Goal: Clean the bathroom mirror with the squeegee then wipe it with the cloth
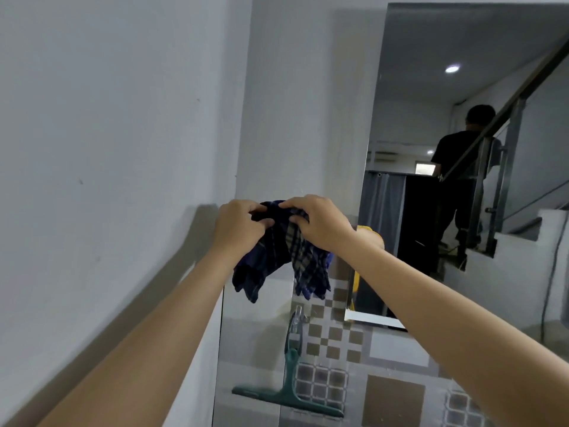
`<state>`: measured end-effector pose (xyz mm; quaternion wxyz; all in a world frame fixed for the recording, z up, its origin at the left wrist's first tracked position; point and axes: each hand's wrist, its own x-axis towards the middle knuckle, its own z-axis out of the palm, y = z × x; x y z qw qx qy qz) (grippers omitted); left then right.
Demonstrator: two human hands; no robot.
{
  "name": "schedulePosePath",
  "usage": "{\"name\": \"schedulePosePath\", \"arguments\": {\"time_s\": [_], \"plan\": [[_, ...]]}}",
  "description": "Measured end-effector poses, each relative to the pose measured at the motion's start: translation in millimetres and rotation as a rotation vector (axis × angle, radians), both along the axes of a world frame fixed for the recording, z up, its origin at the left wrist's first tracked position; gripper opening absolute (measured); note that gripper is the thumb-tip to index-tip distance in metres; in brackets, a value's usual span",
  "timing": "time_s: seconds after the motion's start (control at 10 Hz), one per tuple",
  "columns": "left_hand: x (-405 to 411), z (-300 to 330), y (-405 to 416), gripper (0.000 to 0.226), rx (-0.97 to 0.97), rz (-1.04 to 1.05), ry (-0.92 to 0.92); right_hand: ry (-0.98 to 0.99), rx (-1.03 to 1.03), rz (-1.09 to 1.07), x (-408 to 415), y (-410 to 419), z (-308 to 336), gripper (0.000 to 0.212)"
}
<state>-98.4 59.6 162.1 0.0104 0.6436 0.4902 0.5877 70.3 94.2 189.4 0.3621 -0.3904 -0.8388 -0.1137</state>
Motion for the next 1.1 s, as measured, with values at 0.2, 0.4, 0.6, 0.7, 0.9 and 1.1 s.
{"name": "schedulePosePath", "arguments": {"time_s": [0.2,0.4,0.6,0.7,0.9,1.1], "plan": [[-4.4,-3.6,36.5,0.026,-0.045,0.015,-0.05,0.078,-0.082,-0.006,-16.2,27.3,-7.9,0.036],[2.0,-24.0,45.6,0.021,0.007,-0.012,-0.224,0.383,-0.166,0.103,-23.9,29.5,-40.7,0.027],[6.4,-25.5,38.2,0.019,-0.096,-0.048,-0.297,0.601,-0.355,0.094,-39.9,19.2,-53.0,0.024],[6.7,-22.9,31.1,0.023,-0.228,-0.1,-0.337,0.623,-0.437,0.085,-39.4,13.9,-51.6,0.027],[3.2,-44.9,23.4,0.04,-0.3,0.085,-0.257,0.607,-0.509,-0.115,-22.6,-7.4,-66.0,0.048],[25.7,-99.4,-41.7,0.032,0.037,0.178,-0.379,0.813,-0.272,-0.121,5.6,-66.1,-84.6,0.043]]}}
